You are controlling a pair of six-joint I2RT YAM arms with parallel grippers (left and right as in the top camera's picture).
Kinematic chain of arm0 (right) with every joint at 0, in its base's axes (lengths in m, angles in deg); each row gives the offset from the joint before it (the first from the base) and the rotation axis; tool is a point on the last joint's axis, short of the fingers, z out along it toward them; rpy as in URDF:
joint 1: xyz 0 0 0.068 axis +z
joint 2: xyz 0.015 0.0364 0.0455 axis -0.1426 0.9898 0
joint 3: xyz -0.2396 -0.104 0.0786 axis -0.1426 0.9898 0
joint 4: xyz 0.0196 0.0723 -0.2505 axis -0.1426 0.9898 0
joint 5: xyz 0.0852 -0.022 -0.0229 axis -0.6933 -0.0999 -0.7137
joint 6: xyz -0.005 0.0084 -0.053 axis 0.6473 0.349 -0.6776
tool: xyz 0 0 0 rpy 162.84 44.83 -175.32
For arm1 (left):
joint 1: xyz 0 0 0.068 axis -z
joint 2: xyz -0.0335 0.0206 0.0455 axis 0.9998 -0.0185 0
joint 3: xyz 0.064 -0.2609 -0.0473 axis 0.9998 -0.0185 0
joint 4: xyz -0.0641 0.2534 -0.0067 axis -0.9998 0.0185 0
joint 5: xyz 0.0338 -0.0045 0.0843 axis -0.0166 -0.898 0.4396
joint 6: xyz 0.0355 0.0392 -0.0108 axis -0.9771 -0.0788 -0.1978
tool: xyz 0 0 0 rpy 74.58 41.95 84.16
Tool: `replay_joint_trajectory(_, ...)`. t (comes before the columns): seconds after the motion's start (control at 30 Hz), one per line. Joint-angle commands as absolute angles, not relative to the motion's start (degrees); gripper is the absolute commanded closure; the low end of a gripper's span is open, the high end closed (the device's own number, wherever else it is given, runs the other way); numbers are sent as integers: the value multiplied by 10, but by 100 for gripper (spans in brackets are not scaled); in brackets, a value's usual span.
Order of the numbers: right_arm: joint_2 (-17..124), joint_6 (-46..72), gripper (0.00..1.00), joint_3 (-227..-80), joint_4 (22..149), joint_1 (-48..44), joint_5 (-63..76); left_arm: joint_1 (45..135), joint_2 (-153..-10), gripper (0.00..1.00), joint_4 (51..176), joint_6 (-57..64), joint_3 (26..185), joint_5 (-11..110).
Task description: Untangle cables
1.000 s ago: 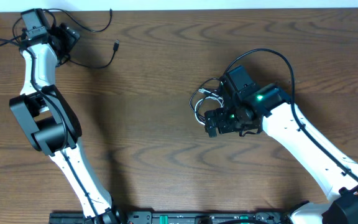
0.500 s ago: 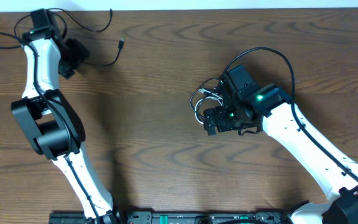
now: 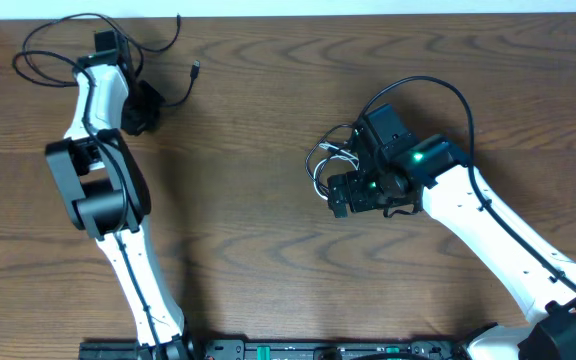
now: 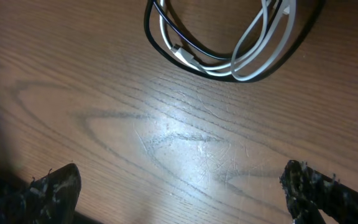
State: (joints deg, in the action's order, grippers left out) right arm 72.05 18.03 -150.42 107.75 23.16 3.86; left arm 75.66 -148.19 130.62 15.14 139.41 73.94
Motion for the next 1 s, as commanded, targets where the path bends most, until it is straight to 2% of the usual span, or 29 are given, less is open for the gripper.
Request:
replay_joint_trajectory(0.0,715,184,1,-1510,1074,234,36,756,-1487,93,1263,157,1392,749)
replay_joint_trajectory(0.37,715,184,1,-1510,1085,234,35,756,-1537,93,1091,154,1396,689)
replay_joint_trajectory(0.5,715,185,1,-1510,1091,234,36,748,-1522,92,1055,143,1477,551)
replay_joint_trajectory(0.53,715,189,1,-1510,1088,234,36,748,-1517,75,1067,144,1502,536)
replay_joint_trajectory(0.57,715,195,1,-1510,1084,234,36,748,-1507,50,1087,144,1519,537)
replay_joint_trajectory(0.6,715,203,1,-1510,1078,233,36,748,-1496,40,1105,142,1527,540)
replay_joint_trajectory(0.63,715,207,1,-1510,1074,233,36,748,-1482,23,1118,141,1527,540)
replay_joint_trajectory(0.67,715,208,1,-1510,1070,232,36,748,-1473,16,1129,141,1527,542)
replay_joint_trajectory(0.8,711,210,1,-1511,1069,202,36,742,-1421,9,1216,141,1527,543)
replay_joint_trajectory(0.87,706,219,1,-1515,1077,171,36,742,-1394,8,1270,141,1527,543)
replay_joint_trajectory(0.9,696,225,1,-1517,1083,135,35,743,-1366,2,1332,141,1527,541)
replay_joint_trajectory(0.97,682,222,1,-1517,1093,90,36,749,-1335,2,1399,111,1527,507)
